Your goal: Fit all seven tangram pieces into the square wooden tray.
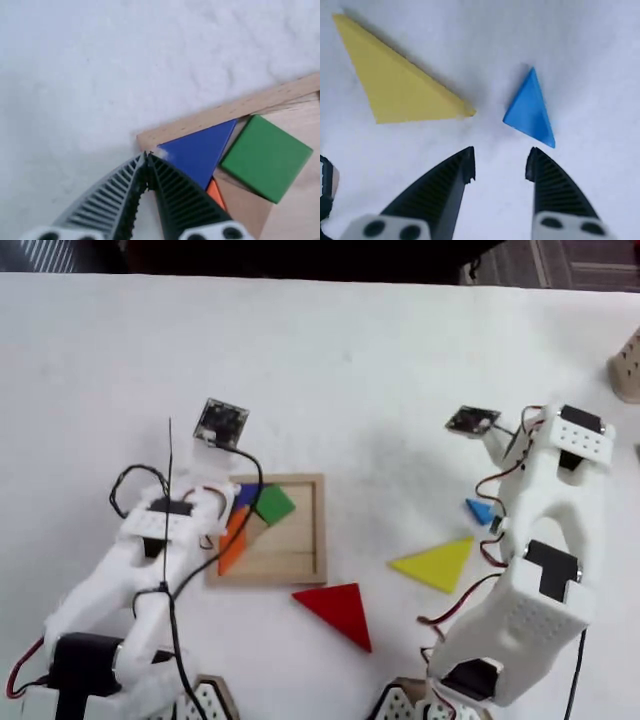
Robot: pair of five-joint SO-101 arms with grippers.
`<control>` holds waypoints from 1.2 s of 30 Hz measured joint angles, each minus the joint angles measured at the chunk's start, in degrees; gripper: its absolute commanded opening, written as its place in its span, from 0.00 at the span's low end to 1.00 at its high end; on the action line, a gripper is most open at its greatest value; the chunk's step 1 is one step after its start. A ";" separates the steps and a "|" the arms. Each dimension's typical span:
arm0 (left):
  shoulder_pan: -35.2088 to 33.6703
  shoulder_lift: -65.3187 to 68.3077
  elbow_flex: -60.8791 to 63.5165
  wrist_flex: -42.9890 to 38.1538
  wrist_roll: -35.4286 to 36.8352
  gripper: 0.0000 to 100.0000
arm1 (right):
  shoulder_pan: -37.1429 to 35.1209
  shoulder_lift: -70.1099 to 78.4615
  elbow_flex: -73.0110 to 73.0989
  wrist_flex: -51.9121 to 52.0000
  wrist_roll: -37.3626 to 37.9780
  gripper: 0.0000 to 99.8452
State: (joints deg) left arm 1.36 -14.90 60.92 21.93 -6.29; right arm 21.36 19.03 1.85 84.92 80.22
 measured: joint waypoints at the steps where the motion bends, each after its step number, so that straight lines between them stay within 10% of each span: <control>1: 0.00 0.00 0.00 0.00 0.00 0.02 | -0.35 0.00 0.62 -1.23 0.00 0.23; 15: -1.58 0.00 0.00 -2.73 0.00 0.02 | -0.70 -8.97 24.70 -26.29 0.44 0.25; 36: -1.58 0.00 0.00 -2.73 0.00 0.02 | -6.42 -9.32 25.32 -28.22 0.44 0.25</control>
State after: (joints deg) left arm -0.22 -14.90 60.92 19.21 -6.29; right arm 14.95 9.71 27.16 56.70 80.66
